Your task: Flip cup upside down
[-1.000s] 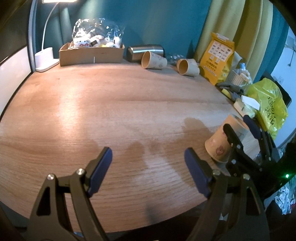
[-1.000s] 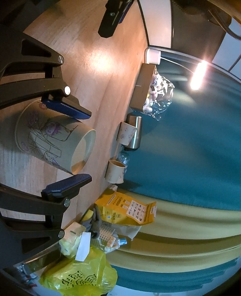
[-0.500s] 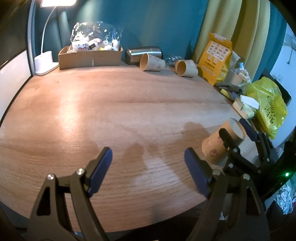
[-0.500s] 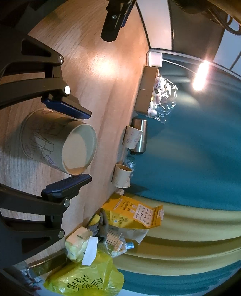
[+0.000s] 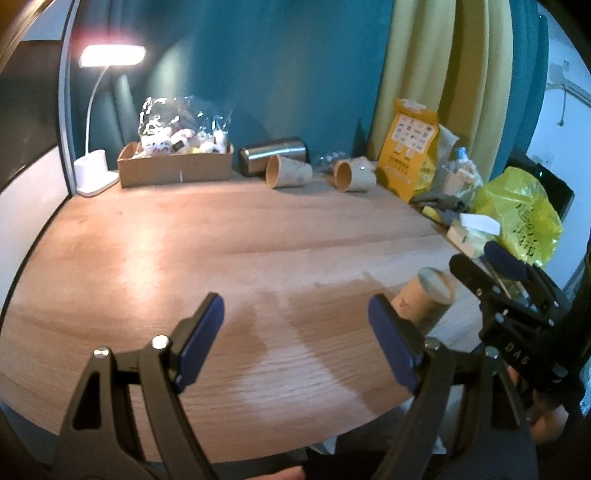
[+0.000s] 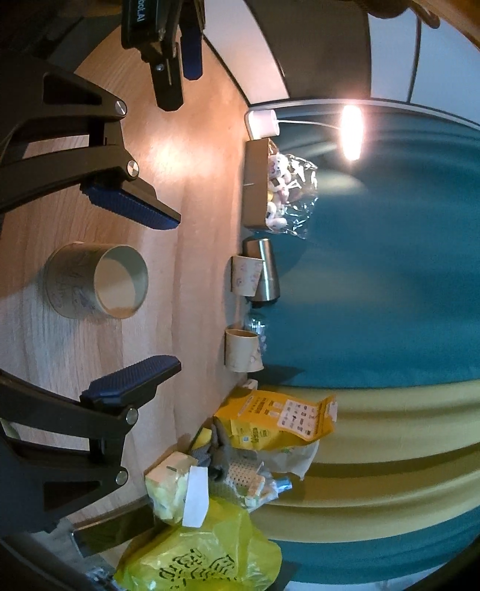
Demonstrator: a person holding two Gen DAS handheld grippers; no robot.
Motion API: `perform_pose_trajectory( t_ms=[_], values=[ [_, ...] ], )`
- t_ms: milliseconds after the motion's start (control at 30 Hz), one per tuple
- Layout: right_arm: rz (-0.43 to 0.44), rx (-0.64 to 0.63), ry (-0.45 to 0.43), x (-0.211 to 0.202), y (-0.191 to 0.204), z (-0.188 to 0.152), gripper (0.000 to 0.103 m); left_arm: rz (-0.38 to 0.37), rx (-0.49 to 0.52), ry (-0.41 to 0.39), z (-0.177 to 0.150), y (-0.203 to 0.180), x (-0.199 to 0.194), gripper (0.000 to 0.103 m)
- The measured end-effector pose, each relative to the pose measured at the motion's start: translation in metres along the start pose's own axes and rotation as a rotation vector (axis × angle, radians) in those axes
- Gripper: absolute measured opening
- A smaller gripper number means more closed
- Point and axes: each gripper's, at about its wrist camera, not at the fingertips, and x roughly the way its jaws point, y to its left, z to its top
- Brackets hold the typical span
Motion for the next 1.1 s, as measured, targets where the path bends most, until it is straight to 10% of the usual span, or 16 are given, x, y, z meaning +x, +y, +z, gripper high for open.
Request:
perform_pose_trajectory(
  t_ms=[1100],
  values=[
    [0.016,0.022,-0.009,-0.028,-0.002,0.005,0.074,0.045,0.040,-0.138,0.000,-0.022,-0.051,0.091]
  ],
)
